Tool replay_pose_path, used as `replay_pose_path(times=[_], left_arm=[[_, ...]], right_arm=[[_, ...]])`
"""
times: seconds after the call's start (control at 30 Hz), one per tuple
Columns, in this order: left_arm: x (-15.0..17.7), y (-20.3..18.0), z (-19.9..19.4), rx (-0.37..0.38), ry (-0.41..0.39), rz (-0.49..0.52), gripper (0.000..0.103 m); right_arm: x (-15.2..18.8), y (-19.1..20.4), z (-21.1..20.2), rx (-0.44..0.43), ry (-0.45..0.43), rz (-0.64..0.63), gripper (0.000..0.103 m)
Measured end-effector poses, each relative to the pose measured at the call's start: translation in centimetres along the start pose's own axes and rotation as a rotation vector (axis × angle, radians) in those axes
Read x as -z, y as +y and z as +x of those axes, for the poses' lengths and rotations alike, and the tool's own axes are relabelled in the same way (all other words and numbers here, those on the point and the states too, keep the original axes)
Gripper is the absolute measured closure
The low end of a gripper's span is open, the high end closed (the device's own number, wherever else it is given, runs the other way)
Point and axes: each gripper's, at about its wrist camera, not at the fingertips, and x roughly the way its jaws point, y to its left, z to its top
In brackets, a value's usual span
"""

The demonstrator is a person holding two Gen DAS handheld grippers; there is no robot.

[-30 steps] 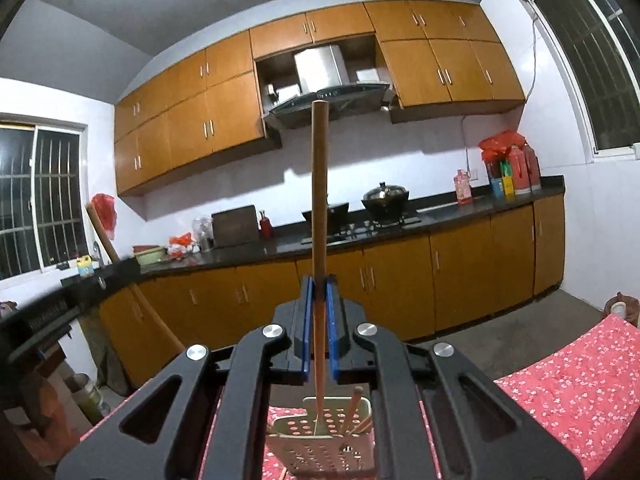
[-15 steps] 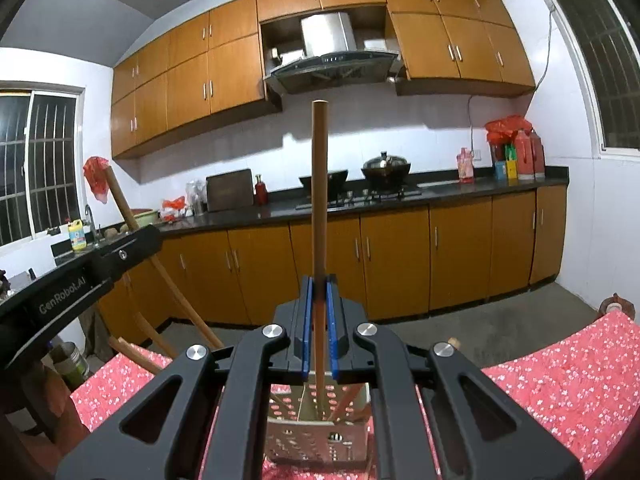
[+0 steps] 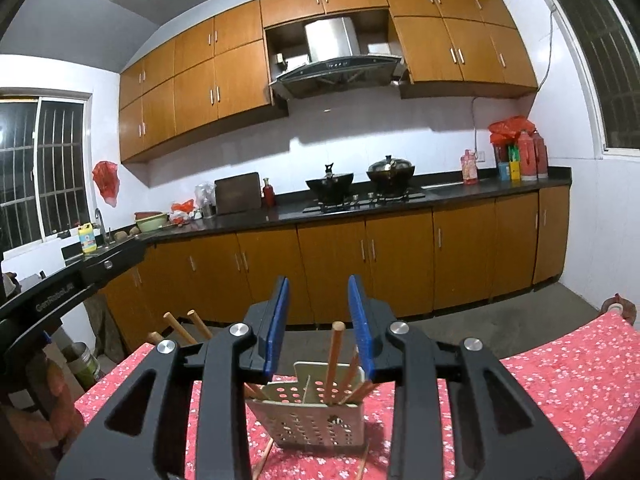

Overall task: Organize utensils
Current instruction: 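Open both grippers to drop the chopsticks into the holder, then grasp a chopstick with the right gripper while the left gripper grasps the last one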

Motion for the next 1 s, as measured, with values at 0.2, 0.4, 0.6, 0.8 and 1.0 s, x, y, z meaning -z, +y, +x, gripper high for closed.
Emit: replay_pose_path(times=[0.2,0.4,0.6,0.8,1.0], left_arm=[[2.3,2.4,-3.9,-0.031,0.049,-0.014,0.072],[9.2,5.6,-3.8,-0.124,0.247,-0.007,0.066],[16.3,6.9,-1.9,-0.156,0.5,-0.003,0.066],[20.2,5.7,-1.9,-0.102,0.592,0.035,0.065],[21.8,4.0,-1.7,-0.05,0.627,0.076,0.062]], right_arm=[[2.1,-2.1,-2.7,0.048,0.053,0.034,0.071],[10.0,-4.8,-0.9,0.108,0.331,0.089,0.071],[18.2,-3.7,1.6,0.049,0.623,0.132,0.071],[22.1,-1.0,2.6,0.037,0.728,0.059,0.073],[21.9,-1.9,2.8,0.106,0.709,0.031,0.095]])
